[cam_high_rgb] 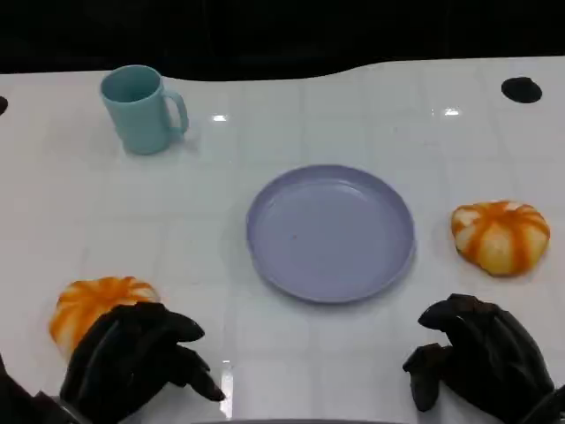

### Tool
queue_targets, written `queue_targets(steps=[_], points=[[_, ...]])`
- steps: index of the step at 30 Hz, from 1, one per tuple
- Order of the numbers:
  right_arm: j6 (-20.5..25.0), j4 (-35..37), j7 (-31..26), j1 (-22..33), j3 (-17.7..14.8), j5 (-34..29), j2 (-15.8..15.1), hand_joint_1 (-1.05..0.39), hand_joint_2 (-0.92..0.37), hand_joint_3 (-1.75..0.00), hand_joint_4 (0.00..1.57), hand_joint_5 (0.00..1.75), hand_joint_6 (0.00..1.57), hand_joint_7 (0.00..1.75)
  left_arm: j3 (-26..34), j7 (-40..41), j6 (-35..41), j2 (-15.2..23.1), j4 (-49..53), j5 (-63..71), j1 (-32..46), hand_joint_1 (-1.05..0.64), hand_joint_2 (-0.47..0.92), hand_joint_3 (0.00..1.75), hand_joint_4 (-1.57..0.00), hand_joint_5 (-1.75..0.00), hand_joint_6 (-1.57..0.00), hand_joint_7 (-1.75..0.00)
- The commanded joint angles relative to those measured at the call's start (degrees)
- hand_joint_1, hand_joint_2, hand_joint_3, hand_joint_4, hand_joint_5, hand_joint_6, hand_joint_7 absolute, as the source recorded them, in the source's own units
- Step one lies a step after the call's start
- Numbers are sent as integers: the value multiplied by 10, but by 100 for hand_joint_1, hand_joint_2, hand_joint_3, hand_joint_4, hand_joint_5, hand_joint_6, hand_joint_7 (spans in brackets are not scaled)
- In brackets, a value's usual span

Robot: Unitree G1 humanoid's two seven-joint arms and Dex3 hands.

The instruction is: Grasp the bread from the table and place it into the plate.

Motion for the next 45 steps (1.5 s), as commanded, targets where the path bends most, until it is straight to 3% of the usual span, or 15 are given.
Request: queue_targets(steps=[1,6,12,18,27,28,30,32,35,39,45], points=[[-5,-1,-1,4,-1,0,-3,-75,-92,-3,149,86,157,34,-4,-9,-38,25,-7,15,13,-67,89,7,-151,-14,-135,-1],[-2,6,7,2,-2,3,-3,-75,-92,-2,148,86,157,34,-22,29,-98,49,-49,68,27,-75,90,3,-149,-10,-123,0],[-1,15,11,-3,-5,6,-4,-74,-92,-2,149,83,157,32,-42,71,-162,72,-84,126,39,-58,83,0,-137,-3,-106,0],[-1,12,7,-3,-5,3,-3,-75,-92,-2,150,83,157,34,-60,121,-206,98,-119,180,54,-54,78,0,-126,0,-86,0],[-1,-2,-6,1,0,-2,-1,-76,-92,-1,150,85,157,36,-80,209,-251,147,-172,293,73,-64,78,0,-107,0,-62,0],[-2,-4,-8,2,1,-3,-1,-76,-92,-1,150,85,157,37,-82,222,-253,154,-183,312,77,-67,79,1,-95,0,-53,0],[-2,-6,-9,3,2,-2,0,-76,-92,-2,150,85,157,37,-85,256,-255,170,-211,366,84,-69,79,1,-89,0,-47,0],[-1,-7,-8,4,2,1,0,-75,-92,-1,150,85,157,36,-87,288,-248,184,-238,417,92,-77,82,1,-73,0,-33,0],[0,-8,-8,4,2,1,0,-75,-92,-1,149,85,157,35,-94,308,-240,191,-251,434,97,-79,83,1,-69,0,-29,0],[4,-11,-11,5,2,1,-2,-75,-92,-2,149,85,157,34,-96,388,-226,217,-317,589,105,-85,84,1,-55,0,-17,0],[8,-14,-13,5,3,2,-2,-74,-92,-2,148,86,157,34,-117,466,-168,224,-371,731,119,-93,84,0,-44,0,-3,0]])
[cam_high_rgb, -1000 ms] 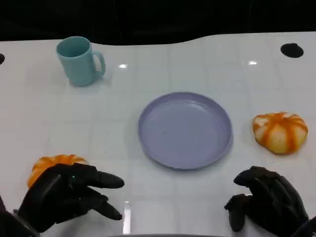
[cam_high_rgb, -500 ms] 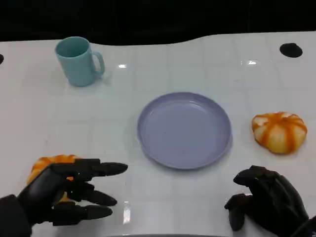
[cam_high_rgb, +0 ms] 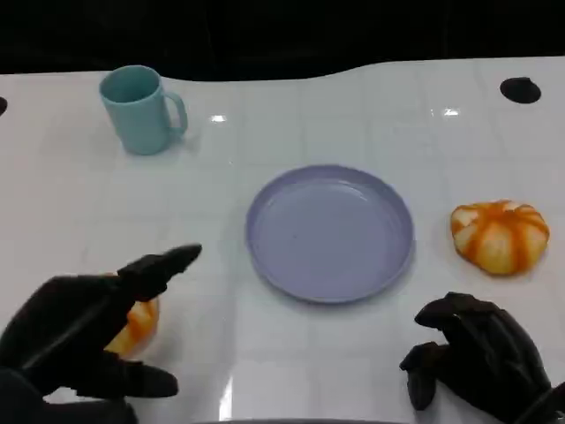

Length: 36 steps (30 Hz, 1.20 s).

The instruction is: Grasp the bread from the table and place it into the plate.

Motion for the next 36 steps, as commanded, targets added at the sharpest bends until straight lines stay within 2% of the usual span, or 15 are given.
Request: queue_targets(steps=[1,3,4,5,6,8,9,11,14,25,36], points=[[9,-7,-7,4,-1,4,-5,-75,-91,-2,149,86,157,34,-16,54,39,11,-33,79,14,-93,84,0,-44,0,-2,0],[13,-11,-10,6,-1,4,-4,-74,-91,-2,149,86,157,35,-25,78,56,11,-41,115,17,-93,83,0,-46,-2,-4,-2],[11,-12,-11,6,-1,3,-4,-74,-91,-2,149,86,157,35,-30,87,66,11,-45,132,18,-94,82,1,-39,-22,-3,-9],[10,-12,-12,7,-1,3,-3,-74,-91,-2,149,86,157,36,-34,94,74,12,-48,143,19,-94,81,1,-16,-107,-1,-30],[7,-11,-10,7,-1,2,-3,-74,-91,-2,149,86,157,36,-40,92,89,12,-54,160,19,-94,81,1,-8,-139,-1,-39],[3,-7,-8,6,-1,1,-3,-75,-92,-2,149,86,157,35,-49,85,113,12,-63,181,19,-92,81,1,-2,-167,0,-59],[6,-8,-8,6,-1,3,-3,-75,-92,-2,149,86,157,35,-56,84,126,12,-67,195,17,-91,81,1,-1,-171,0,-62],[10,-10,-10,7,-1,4,-3,-75,-92,-2,149,86,157,35,-66,83,145,13,-71,215,14,-91,78,1,0,-174,0,-81],[5,-6,-4,6,-1,4,-4,-75,-92,-2,149,85,157,35,-81,64,185,14,-82,251,11,-90,78,1,0,-175,0,-94],[8,-5,-2,5,-1,7,-6,-74,-91,-2,149,84,157,34,-115,13,270,27,-75,317,-9,-89,78,0,0,-175,0,-109],[11,-4,1,4,-2,12,-3,-73,-91,-1,149,82,157,30,-137,14,315,33,-16,322,-41,-90,80,1,0,-175,0,-115]])
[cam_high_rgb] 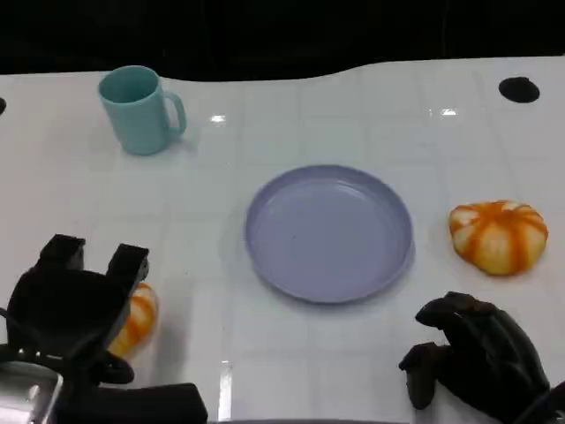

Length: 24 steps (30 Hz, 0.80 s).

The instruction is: Grasp the bread from the table and place it into the plate.

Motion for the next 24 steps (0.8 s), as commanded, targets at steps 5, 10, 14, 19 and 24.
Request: queue_targets(steps=[5,10,14,19,24], points=[[1,-3,-1,3,-3,5,-3,-74,-91,-1,150,82,157,32,-6,-5,23,20,45,-18,-24,-90,80,1,0,-175,0,-117],[-3,-2,1,3,-3,3,-4,-74,-91,-1,150,82,157,32,-13,-2,24,24,78,-38,-40,-89,80,0,0,-175,0,-122],[-5,-3,0,3,-2,1,-4,-74,-91,-1,150,82,157,32,-23,9,22,24,120,-55,-62,-89,80,0,0,-175,0,-128],[-3,-4,0,4,-1,1,-5,-74,-92,-1,150,83,157,33,-29,51,-1,27,175,-96,-84,-86,78,0,0,-175,0,-134],[-5,-6,1,6,-1,1,-4,-73,-92,-1,149,83,157,32,-38,69,-12,32,205,-118,-97,-85,79,1,0,-175,0,-134]])
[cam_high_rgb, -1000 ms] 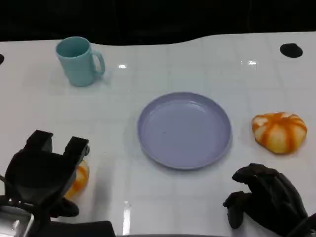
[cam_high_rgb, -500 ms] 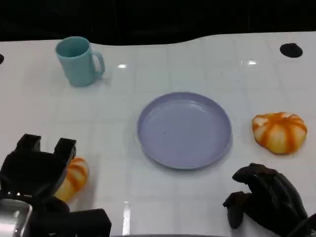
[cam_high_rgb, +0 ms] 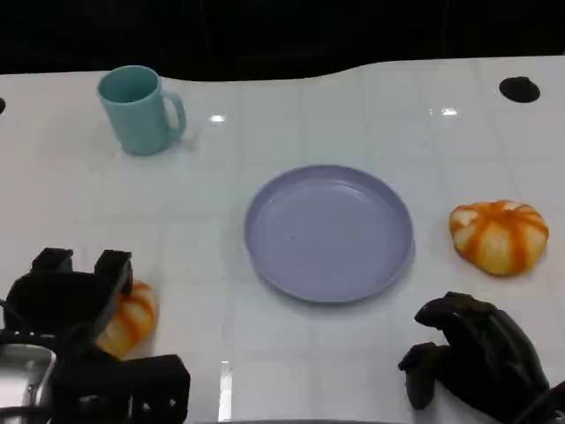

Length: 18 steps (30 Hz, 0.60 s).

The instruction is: Grasp the bread from the table and place it into the plate.

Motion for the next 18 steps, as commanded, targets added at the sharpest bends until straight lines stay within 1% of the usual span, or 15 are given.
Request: queue_targets(steps=[1,8,12,14,16,18], points=[[-6,-6,0,6,-2,1,-4,-73,-92,-1,149,83,157,32,-7,16,-5,17,21,-19,-11,-84,79,1,0,-175,0,-134],[-3,-2,4,4,-3,4,-5,-73,-92,-2,149,83,157,31,-14,60,-34,17,79,-61,-30,-79,77,0,0,-175,0,-132],[-1,-2,7,4,-3,6,-5,-72,-92,-1,149,83,157,30,-23,63,-40,19,107,-74,-42,-74,76,0,-1,-175,0,-139],[0,-4,4,5,-3,5,-5,-72,-91,-1,148,83,157,30,-25,66,-47,20,119,-83,-46,-71,76,0,-6,-175,0,-143],[-2,-5,3,5,-3,4,-5,-72,-91,-1,149,83,157,31,-29,71,-54,22,131,-91,-50,-66,74,0,-22,-174,0,-152],[-4,-2,5,4,-3,4,-5,-72,-92,-1,149,83,157,30,-30,67,-58,21,142,-103,-55,-61,74,0,-32,-170,0,-157]])
